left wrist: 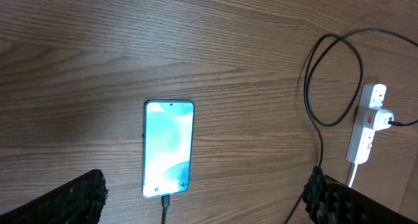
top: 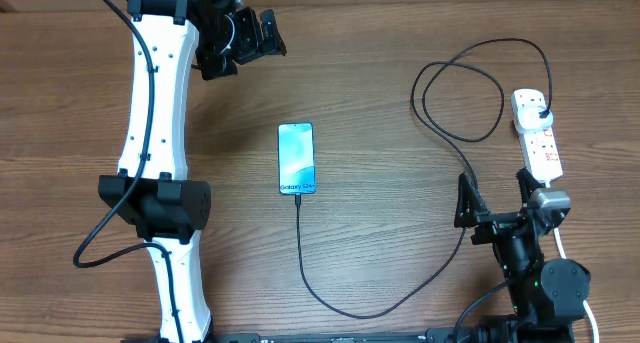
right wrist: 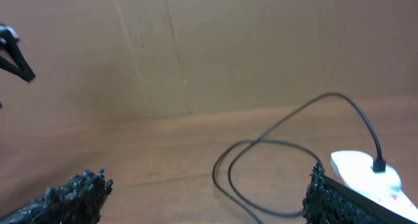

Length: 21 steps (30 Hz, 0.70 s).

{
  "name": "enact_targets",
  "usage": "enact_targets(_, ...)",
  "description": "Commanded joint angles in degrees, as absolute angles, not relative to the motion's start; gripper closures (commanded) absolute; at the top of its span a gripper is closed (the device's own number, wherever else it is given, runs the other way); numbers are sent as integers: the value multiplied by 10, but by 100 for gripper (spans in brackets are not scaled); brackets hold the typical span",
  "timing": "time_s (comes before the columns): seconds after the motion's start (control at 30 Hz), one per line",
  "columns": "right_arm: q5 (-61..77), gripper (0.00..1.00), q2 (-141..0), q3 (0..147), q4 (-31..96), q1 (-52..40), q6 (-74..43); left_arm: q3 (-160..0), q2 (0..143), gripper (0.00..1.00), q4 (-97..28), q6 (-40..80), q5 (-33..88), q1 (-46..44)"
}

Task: Plug charger to phone and switch on socket

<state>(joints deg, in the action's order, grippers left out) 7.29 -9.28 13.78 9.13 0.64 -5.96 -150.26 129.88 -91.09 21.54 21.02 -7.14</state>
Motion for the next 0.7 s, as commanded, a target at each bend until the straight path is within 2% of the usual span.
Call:
enact_targets(0.0,75,0,-65,107,62,3,-57,-1509,1295,0,-910,223,216,-76)
enact_targets(0.67,76,0,-1,4,0,3,-57,-1509,1295,0,-910,223,216,-76)
